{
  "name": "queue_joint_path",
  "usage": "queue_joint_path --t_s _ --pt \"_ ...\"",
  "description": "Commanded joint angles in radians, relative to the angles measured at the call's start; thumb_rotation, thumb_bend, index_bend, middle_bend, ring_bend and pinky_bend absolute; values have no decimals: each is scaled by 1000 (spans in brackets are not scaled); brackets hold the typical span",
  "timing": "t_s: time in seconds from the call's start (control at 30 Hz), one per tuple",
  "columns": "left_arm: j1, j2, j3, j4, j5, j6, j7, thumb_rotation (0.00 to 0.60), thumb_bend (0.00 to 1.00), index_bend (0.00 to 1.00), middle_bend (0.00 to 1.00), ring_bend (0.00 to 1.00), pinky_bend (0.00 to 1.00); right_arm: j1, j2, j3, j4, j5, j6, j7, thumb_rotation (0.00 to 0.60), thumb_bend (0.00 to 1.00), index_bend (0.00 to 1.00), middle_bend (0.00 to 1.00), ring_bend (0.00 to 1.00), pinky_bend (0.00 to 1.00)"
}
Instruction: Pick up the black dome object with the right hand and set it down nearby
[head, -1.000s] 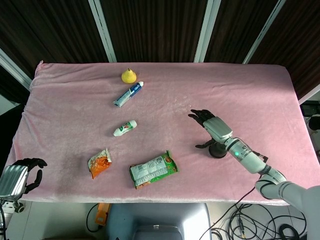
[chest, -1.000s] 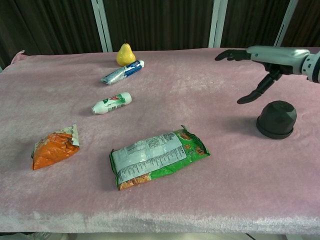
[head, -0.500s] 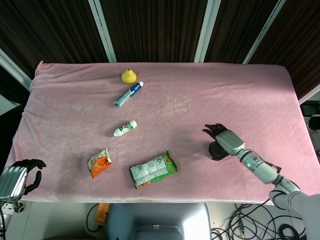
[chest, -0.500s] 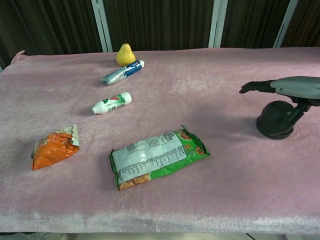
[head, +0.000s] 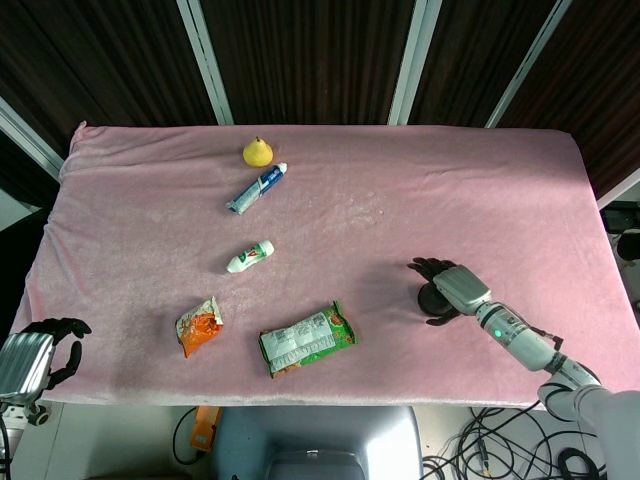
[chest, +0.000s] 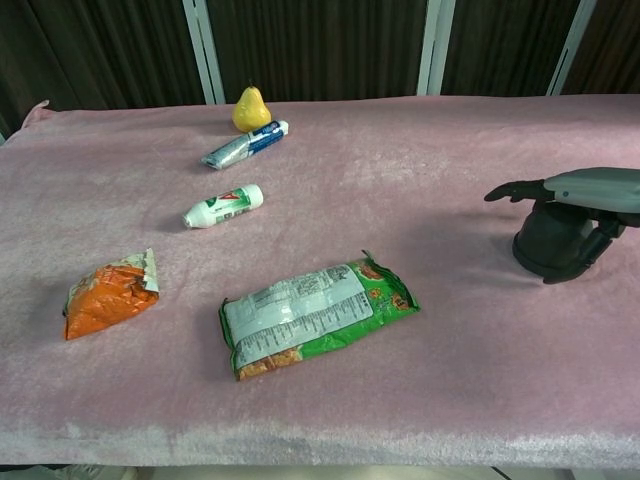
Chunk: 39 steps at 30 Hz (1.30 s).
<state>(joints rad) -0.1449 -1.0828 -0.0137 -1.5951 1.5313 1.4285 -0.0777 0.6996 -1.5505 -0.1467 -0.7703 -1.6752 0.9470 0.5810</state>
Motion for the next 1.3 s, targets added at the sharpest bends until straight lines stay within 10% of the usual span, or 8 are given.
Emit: queue_joint_path --t_s 0.03,0.63,0.9,1.13,1.3 --pt "0 0 0 0 1 1 0 600 574 464 494 419 464 -7 -16 5 20 7 1 -5 600 204 268 231 258 422" --pt "2 1 -3 1 -2 3 -7 600 572 464 494 419 464 -75 -158 87 193 65 138 -53 600 205 726 622 695 886" --pt "1 1 -5 2 -5 0 -8 600 573 464 495 419 464 -90 -186 126 216 97 175 -39 600 217 782 665 728 914" --pt "2 1 -3 1 -3 0 -8 600 573 465 495 419 464 -114 -283 282 257 121 628 311 600 217 789 669 729 925" --pt "0 1 -3 0 -2 -2 -6 600 573 464 495 419 465 -110 -261 243 309 95 573 326 600 217 789 669 729 931"
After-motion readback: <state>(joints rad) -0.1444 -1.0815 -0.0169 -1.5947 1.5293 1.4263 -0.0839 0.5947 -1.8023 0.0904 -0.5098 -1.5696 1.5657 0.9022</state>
